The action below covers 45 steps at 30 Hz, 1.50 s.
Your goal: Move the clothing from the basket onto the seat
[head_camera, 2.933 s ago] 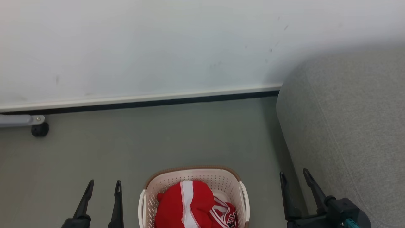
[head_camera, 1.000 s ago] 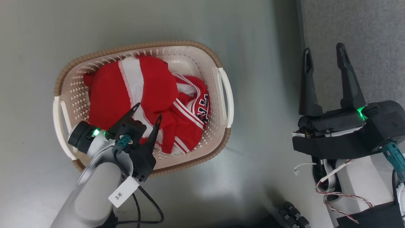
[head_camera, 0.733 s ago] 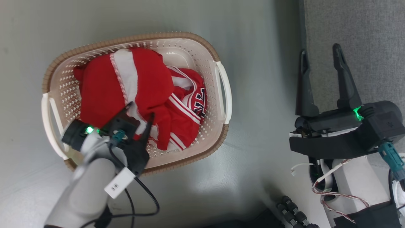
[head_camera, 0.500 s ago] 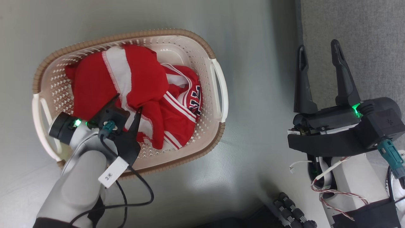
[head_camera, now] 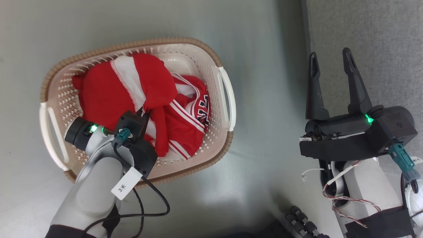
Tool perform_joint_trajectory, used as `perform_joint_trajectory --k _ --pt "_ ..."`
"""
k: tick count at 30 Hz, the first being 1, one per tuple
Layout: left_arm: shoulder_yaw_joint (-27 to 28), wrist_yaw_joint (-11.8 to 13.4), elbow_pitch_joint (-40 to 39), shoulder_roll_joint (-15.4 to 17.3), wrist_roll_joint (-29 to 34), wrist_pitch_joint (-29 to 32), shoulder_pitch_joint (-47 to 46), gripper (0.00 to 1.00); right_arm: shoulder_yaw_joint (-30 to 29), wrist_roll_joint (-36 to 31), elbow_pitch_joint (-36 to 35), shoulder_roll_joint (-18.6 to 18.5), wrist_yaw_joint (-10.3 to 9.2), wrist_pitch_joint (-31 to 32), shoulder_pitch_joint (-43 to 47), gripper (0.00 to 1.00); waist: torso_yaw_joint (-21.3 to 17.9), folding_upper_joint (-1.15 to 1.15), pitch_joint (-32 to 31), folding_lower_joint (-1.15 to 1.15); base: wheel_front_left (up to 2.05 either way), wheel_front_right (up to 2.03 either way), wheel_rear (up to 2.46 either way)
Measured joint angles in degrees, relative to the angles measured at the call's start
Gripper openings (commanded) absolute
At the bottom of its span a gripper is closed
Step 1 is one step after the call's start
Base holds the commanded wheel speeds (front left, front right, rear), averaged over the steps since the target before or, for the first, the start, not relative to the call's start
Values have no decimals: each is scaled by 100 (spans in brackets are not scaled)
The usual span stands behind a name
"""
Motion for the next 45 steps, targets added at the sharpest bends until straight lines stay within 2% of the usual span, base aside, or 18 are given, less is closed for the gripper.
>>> perform_joint_trajectory --k 12,27,39,45 --pt "113 -53 -300 -70 -196 -146 5 0 -127 13 553 5 89 -1 -10 100 203 0 -728 0 0 0 0" --pt "165 -121 -1336 -77 -488 -147 64 0 -231 96 1314 5 307 0 -62 100 607 -1 -1934 -1 0 0 0" --pt "266 -158 -1713 -56 -820 -147 66 0 -111 104 1904 7 566 0 -101 100 838 -1 -2969 -1 0 0 0" --pt "286 -192 -1707 -29 -1003 -147 63 0 34 104 2238 7 773 0 -100 100 900 -1 -3490 -2 0 0 0"
